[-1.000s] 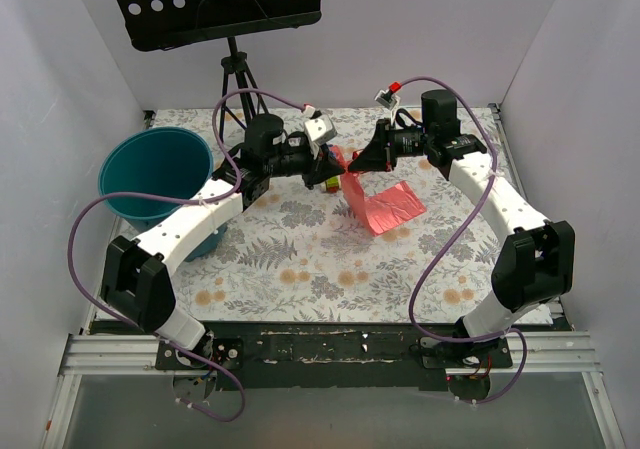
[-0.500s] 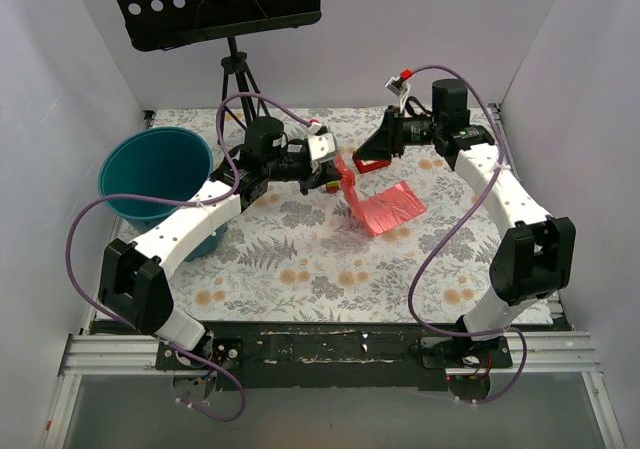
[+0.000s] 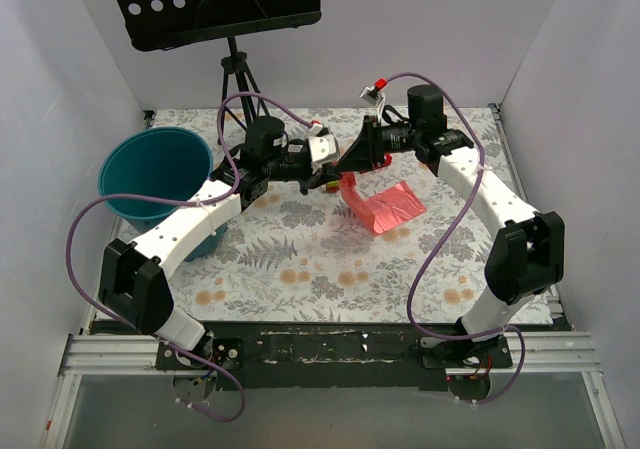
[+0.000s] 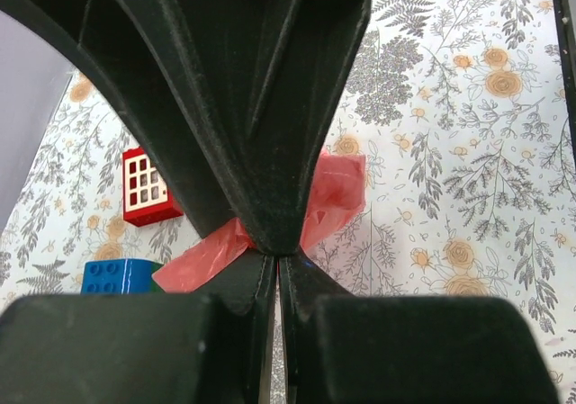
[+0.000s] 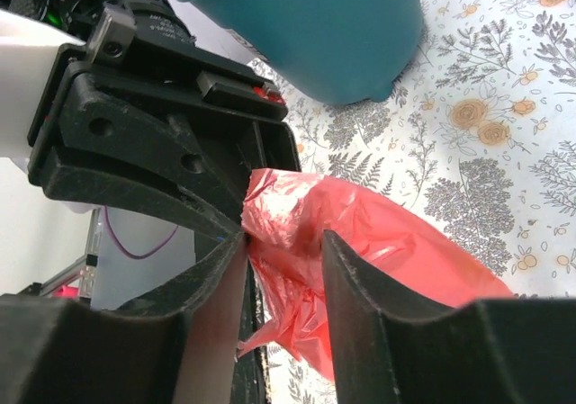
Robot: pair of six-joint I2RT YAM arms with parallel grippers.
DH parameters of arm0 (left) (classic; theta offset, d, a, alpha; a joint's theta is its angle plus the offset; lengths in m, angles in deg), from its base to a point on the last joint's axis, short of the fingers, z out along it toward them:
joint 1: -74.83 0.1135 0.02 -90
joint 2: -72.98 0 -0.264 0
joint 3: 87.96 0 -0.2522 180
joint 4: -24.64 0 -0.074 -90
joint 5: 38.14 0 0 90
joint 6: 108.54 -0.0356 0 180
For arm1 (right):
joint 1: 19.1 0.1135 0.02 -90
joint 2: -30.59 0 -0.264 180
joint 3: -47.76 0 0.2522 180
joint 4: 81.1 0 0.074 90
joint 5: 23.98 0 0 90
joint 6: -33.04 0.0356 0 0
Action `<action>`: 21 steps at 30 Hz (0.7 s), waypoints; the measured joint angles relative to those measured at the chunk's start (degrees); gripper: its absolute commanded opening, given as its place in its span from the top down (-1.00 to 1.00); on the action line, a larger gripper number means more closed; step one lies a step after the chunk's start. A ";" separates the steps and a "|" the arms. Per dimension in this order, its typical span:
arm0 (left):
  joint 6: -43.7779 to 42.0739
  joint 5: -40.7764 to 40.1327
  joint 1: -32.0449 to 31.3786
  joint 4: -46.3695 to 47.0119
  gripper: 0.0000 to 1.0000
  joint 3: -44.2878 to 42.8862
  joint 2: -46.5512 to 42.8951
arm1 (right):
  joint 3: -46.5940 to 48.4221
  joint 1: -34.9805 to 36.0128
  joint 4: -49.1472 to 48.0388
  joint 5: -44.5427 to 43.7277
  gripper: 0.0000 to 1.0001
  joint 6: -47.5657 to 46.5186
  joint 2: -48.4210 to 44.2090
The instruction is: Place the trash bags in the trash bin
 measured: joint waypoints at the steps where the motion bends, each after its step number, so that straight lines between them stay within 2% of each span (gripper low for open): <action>1: 0.02 -0.15 0.02 -0.07 1.00 0.00 0.00 | -0.17 0.11 -0.20 0.26 0.47 0.13 0.00; 3: 0.20 -0.74 0.09 -0.59 1.00 0.00 0.02 | -0.50 0.50 -0.68 1.16 0.93 0.31 -0.02; 4: 0.55 -0.74 0.11 -1.25 1.00 0.00 0.02 | -0.68 0.68 -1.18 1.11 0.97 0.00 -0.07; 11: 2.21 -3.02 -0.02 -1.07 1.00 0.42 -0.20 | -2.95 -0.44 -2.05 -1.09 0.97 -0.17 -1.05; 21: 1.88 -7.30 -0.28 1.40 1.00 4.26 -5.53 | -3.76 -5.57 3.23 -9.38 0.97 -3.43 -2.73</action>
